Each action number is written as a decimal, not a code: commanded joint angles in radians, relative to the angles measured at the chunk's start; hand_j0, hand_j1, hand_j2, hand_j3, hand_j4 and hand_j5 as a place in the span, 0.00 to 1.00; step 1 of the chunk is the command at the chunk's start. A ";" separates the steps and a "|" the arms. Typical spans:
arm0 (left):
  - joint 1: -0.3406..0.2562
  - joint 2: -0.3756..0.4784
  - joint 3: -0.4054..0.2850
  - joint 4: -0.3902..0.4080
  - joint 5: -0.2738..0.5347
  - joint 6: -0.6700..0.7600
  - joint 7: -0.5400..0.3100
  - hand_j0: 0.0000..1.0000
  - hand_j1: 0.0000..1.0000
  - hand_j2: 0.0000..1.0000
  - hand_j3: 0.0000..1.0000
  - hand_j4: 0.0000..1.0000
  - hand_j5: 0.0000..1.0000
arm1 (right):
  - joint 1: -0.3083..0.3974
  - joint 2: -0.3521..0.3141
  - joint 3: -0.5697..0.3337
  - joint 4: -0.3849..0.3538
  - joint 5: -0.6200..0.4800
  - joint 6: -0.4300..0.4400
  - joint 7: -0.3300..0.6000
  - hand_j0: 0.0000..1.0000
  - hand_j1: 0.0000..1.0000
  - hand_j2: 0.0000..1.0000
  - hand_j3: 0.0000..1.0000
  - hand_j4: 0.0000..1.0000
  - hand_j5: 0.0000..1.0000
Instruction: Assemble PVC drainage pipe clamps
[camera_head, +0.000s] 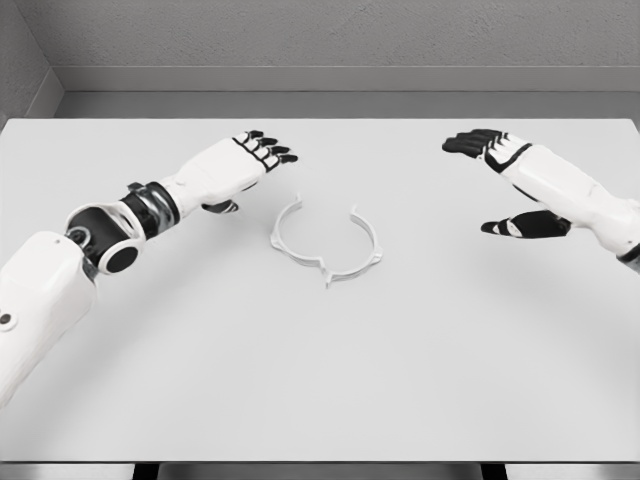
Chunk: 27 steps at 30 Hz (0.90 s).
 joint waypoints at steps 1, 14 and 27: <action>-0.002 0.010 -0.002 0.018 0.005 0.001 0.001 1.00 1.00 1.00 1.00 1.00 1.00 | -0.008 0.013 0.093 -0.013 0.029 0.002 0.000 1.00 1.00 1.00 1.00 1.00 1.00; -0.044 -0.001 -0.027 0.030 0.006 0.001 0.004 1.00 1.00 1.00 1.00 1.00 1.00 | -0.134 0.005 0.155 0.116 0.028 0.002 0.000 1.00 1.00 1.00 1.00 1.00 1.00; -0.158 -0.133 -0.097 0.196 0.005 0.002 0.004 1.00 1.00 1.00 1.00 1.00 1.00 | -0.170 -0.033 0.155 0.187 0.019 0.002 0.000 1.00 1.00 1.00 1.00 1.00 1.00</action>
